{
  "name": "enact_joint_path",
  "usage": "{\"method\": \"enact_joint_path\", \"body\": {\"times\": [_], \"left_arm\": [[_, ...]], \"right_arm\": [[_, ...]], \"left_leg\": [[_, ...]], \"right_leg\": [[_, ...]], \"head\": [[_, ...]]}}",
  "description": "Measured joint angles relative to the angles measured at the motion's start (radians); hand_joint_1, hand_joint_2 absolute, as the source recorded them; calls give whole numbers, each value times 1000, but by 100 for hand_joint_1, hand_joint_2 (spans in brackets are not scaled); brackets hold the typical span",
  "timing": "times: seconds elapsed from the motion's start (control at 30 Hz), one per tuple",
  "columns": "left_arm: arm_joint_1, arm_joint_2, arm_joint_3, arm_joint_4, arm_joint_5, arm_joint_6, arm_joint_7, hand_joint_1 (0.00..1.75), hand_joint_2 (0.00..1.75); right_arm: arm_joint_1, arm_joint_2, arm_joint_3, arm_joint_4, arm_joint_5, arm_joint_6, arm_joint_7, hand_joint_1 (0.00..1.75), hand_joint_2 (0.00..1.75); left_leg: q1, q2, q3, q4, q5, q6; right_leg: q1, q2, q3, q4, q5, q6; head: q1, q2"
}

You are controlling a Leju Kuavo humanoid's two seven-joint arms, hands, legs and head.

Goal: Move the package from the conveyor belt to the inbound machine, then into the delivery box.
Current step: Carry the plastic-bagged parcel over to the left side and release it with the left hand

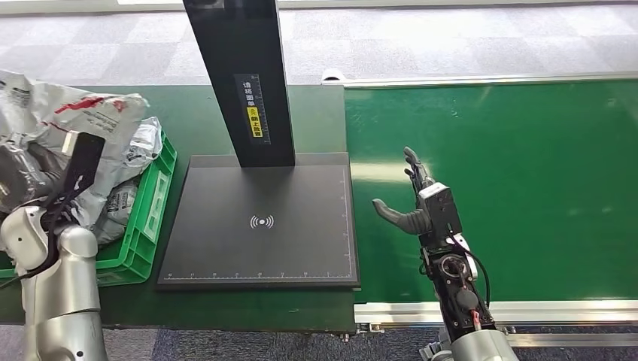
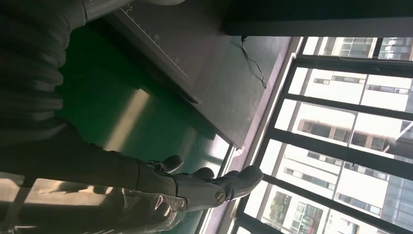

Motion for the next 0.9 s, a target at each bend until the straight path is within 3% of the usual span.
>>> {"method": "enact_joint_path", "body": {"times": [0.1,0.27,0.43,0.73,0.87,0.9], "left_arm": [[-17,49,-29,125,-4,-109,59,175,175],[-36,125,-46,299,13,-246,83,175,175],[-41,156,-56,372,16,-277,81,175,175],[-41,161,-68,391,3,-284,97,175,175],[-40,161,-75,394,-4,-263,106,0,175],[-40,161,-75,395,-5,-252,107,0,175]], "right_arm": [[0,5,0,0,19,8,11,0,175],[3,18,3,-3,51,35,37,0,175],[6,29,4,-10,60,37,46,0,175],[6,36,4,-13,74,38,53,0,175],[7,36,4,-15,75,38,54,0,175],[8,36,4,-17,75,39,54,0,175]], "left_leg": [[0,1,0,0,0,0],[0,1,0,0,0,0],[0,1,1,0,0,0],[0,1,4,0,0,0],[0,1,4,0,0,0],[0,1,4,0,0,0]], "right_leg": [[0,1,0,0,0,0],[0,1,0,0,0,0],[0,1,1,0,0,0],[0,1,4,0,0,0],[0,1,4,0,0,0],[0,1,4,0,0,0]], "head": [[0,0],[0,0],[0,0],[0,0],[0,0],[0,0]]}}
